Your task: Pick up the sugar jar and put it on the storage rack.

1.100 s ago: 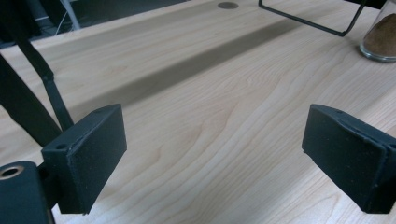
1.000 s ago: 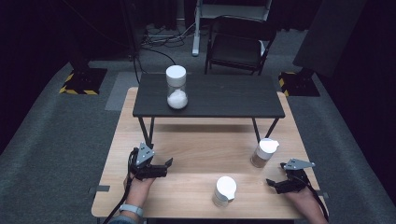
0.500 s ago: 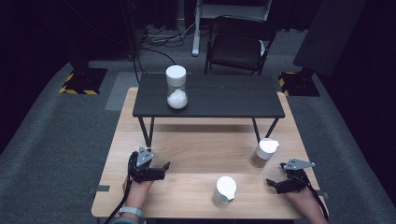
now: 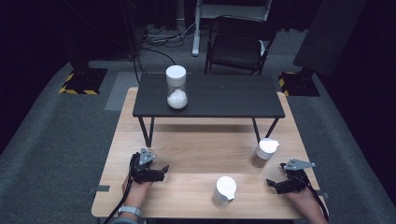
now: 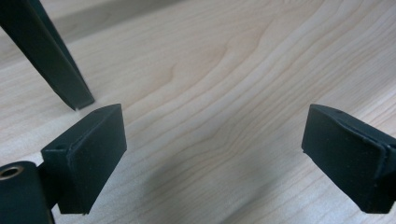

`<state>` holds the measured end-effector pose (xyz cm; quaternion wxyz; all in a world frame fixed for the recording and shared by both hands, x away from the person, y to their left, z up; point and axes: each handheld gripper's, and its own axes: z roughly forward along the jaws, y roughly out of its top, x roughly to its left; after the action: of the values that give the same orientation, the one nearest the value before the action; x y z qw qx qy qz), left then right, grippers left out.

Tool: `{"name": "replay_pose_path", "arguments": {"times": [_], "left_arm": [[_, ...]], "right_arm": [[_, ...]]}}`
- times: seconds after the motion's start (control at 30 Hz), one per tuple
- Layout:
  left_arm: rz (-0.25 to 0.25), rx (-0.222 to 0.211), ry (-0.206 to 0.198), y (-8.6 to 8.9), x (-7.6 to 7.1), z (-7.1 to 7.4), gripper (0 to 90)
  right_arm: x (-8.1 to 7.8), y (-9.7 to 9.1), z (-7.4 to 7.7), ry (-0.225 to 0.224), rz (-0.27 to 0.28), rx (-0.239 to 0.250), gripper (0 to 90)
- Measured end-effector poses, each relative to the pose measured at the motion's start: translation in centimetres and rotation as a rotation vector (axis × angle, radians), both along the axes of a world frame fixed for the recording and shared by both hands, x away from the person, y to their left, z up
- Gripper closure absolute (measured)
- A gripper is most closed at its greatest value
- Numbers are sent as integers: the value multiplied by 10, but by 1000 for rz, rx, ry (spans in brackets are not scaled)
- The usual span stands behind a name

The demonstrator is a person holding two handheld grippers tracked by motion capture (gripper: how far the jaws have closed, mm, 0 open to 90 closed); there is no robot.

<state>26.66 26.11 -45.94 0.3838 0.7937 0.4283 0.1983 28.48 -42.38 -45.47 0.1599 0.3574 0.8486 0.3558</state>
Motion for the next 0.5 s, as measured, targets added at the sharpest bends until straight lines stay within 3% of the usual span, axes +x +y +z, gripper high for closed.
{"name": "replay_pose_path", "arguments": {"times": [0.23,0.5], "left_arm": [[13,9,58,0,8,-1,56],[8,43,81,-4,12,2,50]], "right_arm": [[0,0,0,0,0,0,0],[0,0,0,0,0,0,0]]}}
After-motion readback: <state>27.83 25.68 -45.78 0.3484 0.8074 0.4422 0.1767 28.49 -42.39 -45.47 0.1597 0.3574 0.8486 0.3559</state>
